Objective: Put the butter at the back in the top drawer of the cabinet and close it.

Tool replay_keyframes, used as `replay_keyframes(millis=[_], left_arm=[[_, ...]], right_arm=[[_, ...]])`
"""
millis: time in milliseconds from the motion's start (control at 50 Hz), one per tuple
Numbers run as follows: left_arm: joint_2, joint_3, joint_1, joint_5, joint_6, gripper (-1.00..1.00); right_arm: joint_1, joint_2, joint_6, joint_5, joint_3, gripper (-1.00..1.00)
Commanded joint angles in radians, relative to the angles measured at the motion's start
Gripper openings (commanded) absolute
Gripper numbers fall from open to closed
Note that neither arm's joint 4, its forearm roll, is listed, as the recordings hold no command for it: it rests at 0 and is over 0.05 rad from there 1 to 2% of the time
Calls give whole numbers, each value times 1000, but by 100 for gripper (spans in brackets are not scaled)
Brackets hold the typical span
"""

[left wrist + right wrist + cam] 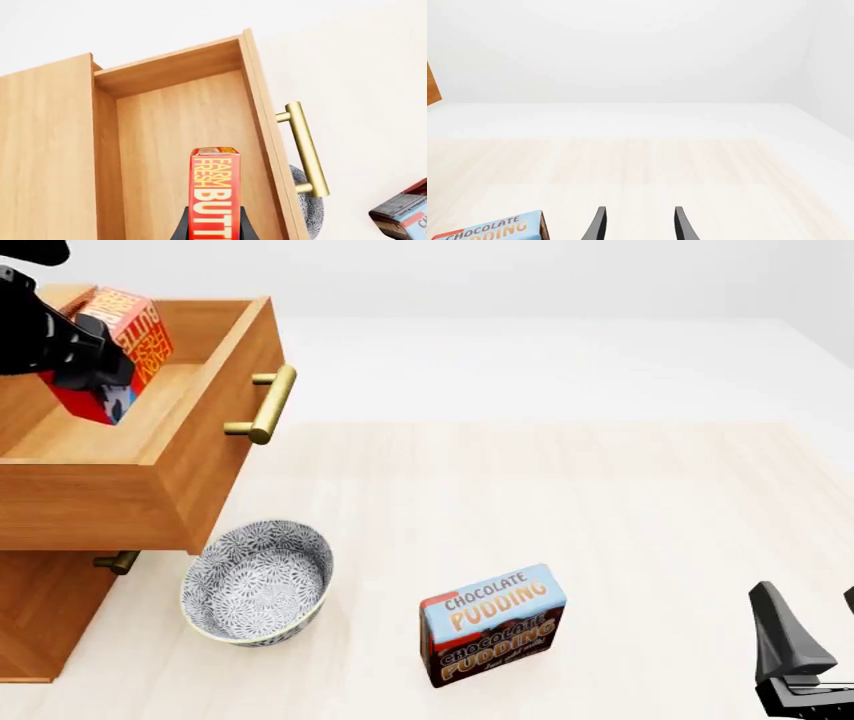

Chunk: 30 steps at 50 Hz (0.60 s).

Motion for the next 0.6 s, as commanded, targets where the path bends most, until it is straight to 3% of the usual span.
replay_keyframes(millis=[20,600], left_arm=[[3,8,11,-20,11,-100],[21,57,50,-59,13,-100]], right_arm=[[0,0,0,0,0,100],[0,0,0,0,0,100]])
